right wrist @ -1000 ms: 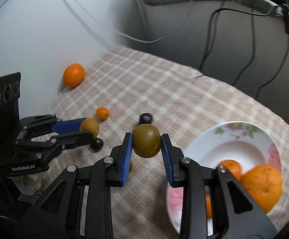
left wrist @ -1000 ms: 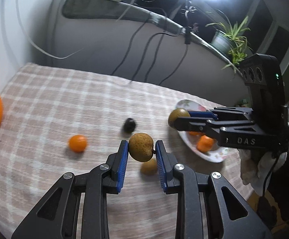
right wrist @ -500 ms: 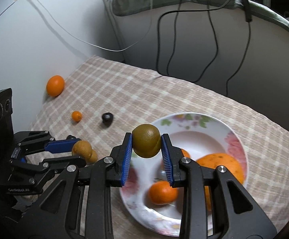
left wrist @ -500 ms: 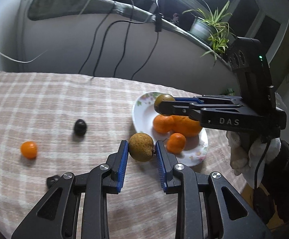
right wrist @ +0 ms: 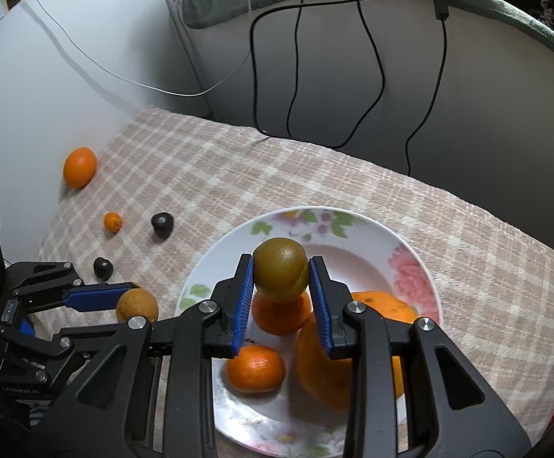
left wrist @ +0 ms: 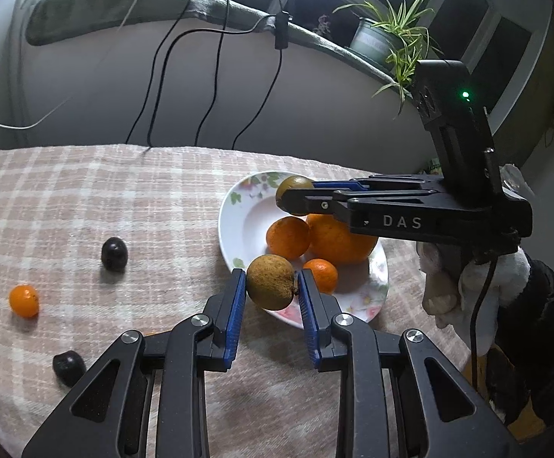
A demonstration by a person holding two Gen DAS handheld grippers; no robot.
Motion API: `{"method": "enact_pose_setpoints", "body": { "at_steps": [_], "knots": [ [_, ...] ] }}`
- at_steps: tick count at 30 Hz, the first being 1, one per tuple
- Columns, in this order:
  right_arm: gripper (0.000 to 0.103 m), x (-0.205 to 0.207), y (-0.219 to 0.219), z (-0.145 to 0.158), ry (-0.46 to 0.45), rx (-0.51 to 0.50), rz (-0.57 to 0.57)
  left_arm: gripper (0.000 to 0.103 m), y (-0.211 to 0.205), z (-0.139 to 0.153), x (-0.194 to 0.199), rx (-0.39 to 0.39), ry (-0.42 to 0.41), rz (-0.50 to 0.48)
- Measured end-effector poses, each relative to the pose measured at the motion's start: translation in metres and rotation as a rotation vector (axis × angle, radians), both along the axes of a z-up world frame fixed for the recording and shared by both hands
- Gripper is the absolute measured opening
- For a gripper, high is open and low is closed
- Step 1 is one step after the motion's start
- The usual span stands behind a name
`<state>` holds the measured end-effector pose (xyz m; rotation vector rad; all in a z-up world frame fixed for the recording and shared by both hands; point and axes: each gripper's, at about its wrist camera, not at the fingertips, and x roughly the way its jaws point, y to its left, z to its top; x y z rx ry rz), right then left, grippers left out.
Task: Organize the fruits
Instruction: 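Lift the kiwi with the right gripper and carry it over the plate, then open the right gripper to release the kiwi onto the plate, withdraw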
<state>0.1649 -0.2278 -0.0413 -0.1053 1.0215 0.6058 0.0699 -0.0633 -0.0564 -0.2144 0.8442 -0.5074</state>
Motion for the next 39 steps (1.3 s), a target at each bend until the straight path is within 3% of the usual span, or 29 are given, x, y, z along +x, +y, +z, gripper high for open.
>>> {"method": "enact_pose_setpoints", "body": {
  "at_steps": [30, 37, 39],
  "knots": [
    [0.030, 0.005, 0.006, -0.004, -0.002, -0.035, 0.006, 0.027, -0.017, -0.005, 0.006, 0.032, 0.015, -0.028],
    [0.032, 0.005, 0.006, -0.006, 0.003, -0.044, 0.004, 0.048, -0.015, -0.005, 0.006, 0.026, 0.013, -0.021],
    [0.040, 0.005, 0.007, -0.006, -0.001, -0.044, 0.002, 0.057, -0.015, -0.006, 0.006, 0.027, 0.014, -0.019]
  ]
}}
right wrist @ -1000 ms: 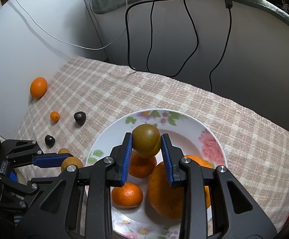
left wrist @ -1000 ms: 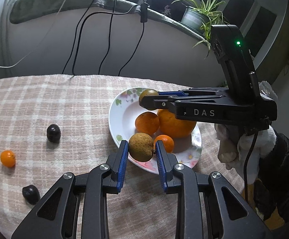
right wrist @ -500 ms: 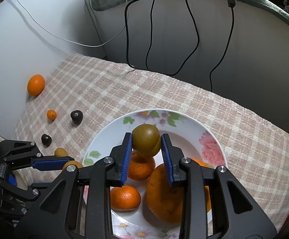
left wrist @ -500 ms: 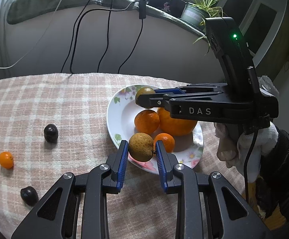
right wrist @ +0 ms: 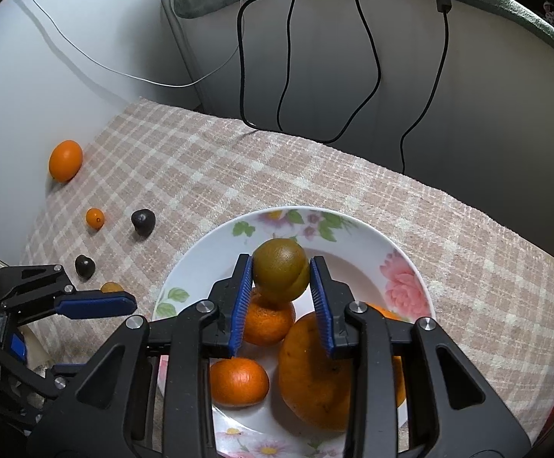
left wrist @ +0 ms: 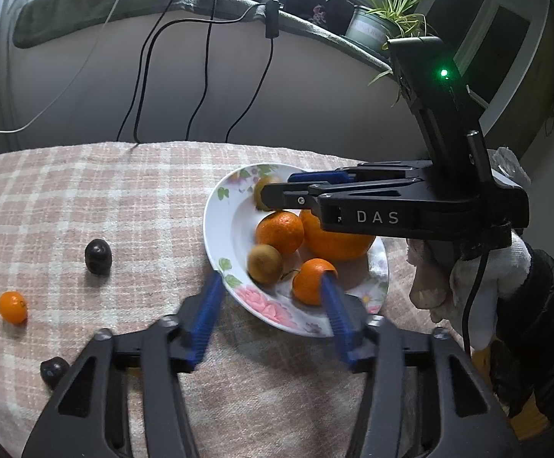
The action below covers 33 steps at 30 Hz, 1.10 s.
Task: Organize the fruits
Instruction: 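Open the right gripper to release the kiwi onto the plate, withdraw, then move the right tool to the small brown kiwi on the cloth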
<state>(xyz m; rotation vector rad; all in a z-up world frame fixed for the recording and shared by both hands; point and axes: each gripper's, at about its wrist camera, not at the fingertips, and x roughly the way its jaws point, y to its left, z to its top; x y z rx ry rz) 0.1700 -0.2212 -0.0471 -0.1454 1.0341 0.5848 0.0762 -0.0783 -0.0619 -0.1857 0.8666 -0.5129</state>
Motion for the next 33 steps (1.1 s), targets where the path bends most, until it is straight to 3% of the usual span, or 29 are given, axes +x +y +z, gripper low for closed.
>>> {"method": "enact_pose_setpoints", "body": {
  "at_steps": [2, 11, 20, 33],
  "knots": [
    [0.057, 0.000, -0.001, 0.002, -0.016, 0.004, -0.004, 0.058, 0.000, 0.000, -0.001, 0.004, 0.000, 0.001],
    [0.080, -0.002, -0.003, 0.012, -0.057, 0.025, -0.013, 0.067, 0.000, 0.000, -0.001, 0.034, 0.000, 0.023],
    [0.085, -0.004, -0.001, 0.012, -0.061, 0.013, -0.006, 0.076, 0.000, 0.002, 0.000, 0.097, -0.013, 0.063],
    [0.085, -0.012, 0.002, 0.021, -0.101, 0.011, -0.009, 0.076, 0.010, 0.009, -0.009, 0.158, -0.067, 0.111]
  ]
}}
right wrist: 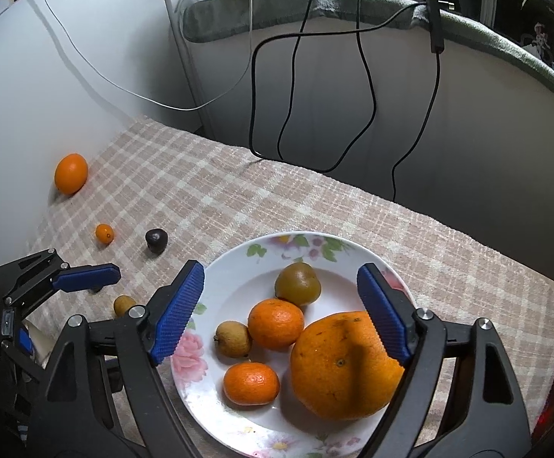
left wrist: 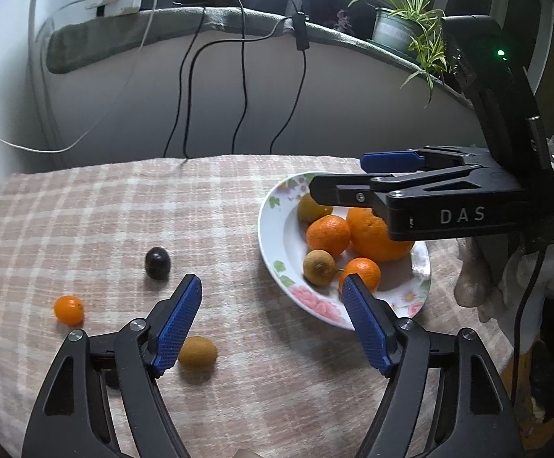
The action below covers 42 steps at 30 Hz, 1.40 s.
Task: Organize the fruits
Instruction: 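Move the right tool to the small brown kiwi on the cloth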
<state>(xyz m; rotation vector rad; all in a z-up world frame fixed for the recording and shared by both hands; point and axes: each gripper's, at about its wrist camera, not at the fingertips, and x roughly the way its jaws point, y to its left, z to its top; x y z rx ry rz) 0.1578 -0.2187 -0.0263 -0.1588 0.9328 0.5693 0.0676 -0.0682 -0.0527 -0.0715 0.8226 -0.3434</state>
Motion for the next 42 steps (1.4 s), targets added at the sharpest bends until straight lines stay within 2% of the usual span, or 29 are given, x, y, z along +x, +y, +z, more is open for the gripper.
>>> {"method": "enact_pose_setpoints", "body": {
  "at_steps": [13, 18, 25, 39, 42],
  "knots": [
    [0.085, -0.017, 0.010, 0.015, -0.047, 0.049, -0.022, 0.076, 0.032, 0.001, -0.008, 0.038, -0.028, 0.061],
    [0.085, -0.028, 0.020, 0.021, -0.104, 0.043, -0.017, 0.076, 0.048, 0.000, -0.011, 0.066, -0.037, 0.093],
    [0.085, -0.038, 0.034, 0.024, -0.102, 0.066, -0.004, 0.076, 0.072, -0.004, -0.015, 0.111, -0.040, 0.138],
    [0.085, -0.070, 0.071, 0.014, -0.076, 0.092, 0.122, 0.076, 0.134, -0.021, -0.022, 0.065, -0.001, 0.249],
    [0.085, -0.075, 0.079, 0.009, -0.065, 0.091, 0.153, 0.072, 0.142, -0.024, -0.022, 0.058, 0.003, 0.258]
  ]
}}
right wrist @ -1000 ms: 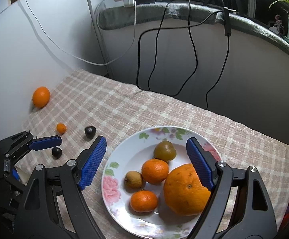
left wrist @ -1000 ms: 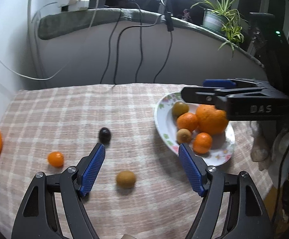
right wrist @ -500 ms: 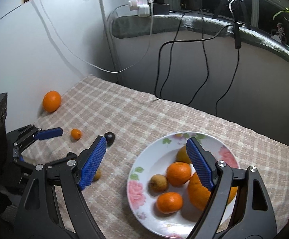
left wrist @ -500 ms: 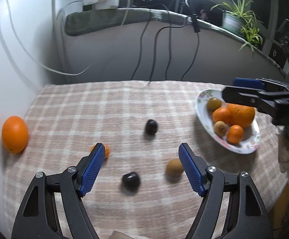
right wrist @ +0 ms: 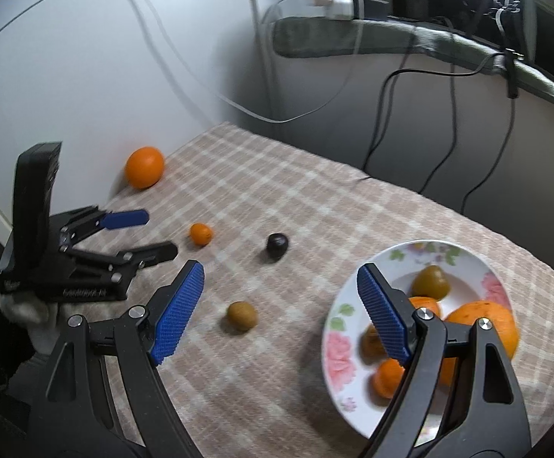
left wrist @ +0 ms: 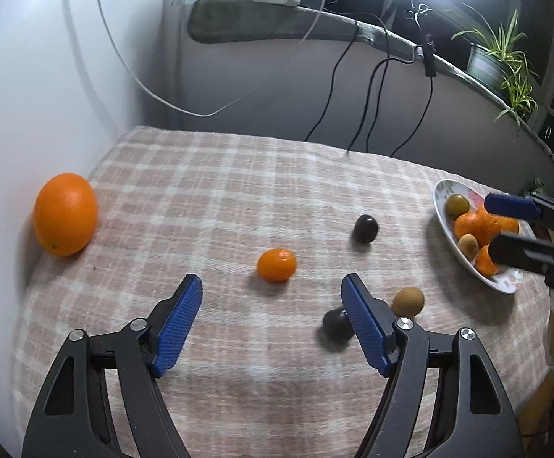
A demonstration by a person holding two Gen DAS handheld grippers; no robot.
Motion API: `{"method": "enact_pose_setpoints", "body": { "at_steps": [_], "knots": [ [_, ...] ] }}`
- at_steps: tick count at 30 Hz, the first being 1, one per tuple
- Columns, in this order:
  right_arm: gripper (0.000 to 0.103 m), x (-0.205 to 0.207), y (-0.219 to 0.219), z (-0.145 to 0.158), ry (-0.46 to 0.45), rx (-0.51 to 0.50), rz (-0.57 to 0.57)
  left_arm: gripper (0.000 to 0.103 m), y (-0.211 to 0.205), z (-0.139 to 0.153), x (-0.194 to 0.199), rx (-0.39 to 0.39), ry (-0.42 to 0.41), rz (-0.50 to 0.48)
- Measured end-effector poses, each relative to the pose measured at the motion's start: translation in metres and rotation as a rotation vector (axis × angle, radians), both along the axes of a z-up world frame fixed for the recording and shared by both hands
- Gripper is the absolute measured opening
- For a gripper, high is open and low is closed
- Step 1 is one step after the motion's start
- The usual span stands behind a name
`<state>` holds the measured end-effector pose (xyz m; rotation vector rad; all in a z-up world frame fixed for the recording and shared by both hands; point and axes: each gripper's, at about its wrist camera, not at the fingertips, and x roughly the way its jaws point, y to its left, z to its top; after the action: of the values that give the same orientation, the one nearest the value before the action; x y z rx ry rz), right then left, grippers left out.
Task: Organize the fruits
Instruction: 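Move the right tool to the small brown kiwi on the cloth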
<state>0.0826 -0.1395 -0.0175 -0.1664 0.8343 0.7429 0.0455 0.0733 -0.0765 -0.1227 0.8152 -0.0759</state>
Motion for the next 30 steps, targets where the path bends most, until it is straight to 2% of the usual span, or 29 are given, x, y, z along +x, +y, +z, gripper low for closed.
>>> {"method": "enact_pose_setpoints", "body": {
  "at_steps": [4, 9, 14, 17, 23, 30],
  "knots": [
    [0.085, -0.006, 0.010, -0.007, 0.019, 0.000, 0.034, 0.062, 0.006, -0.004, 0.002, -0.023, 0.011, -0.006],
    [0.076, -0.012, 0.021, -0.018, 0.046, -0.016, 0.060, 0.054, 0.011, -0.008, 0.005, -0.053, 0.023, -0.005],
    [0.062, -0.013, 0.027, -0.032, 0.080, -0.032, 0.061, 0.049, 0.011, -0.010, 0.008, -0.066, 0.025, -0.010],
    [0.057, -0.014, 0.031, -0.037, 0.089, -0.041, 0.069, 0.047, 0.010, -0.011, 0.011, -0.067, 0.027, -0.017],
    [0.048, -0.018, 0.038, -0.045, 0.078, -0.079, 0.070, 0.043, 0.008, -0.013, 0.014, -0.071, 0.030, -0.030],
    [0.043, -0.014, 0.034, -0.048, 0.093, -0.083, 0.049, 0.040, 0.006, -0.017, 0.017, -0.075, 0.037, -0.042]
  ]
}}
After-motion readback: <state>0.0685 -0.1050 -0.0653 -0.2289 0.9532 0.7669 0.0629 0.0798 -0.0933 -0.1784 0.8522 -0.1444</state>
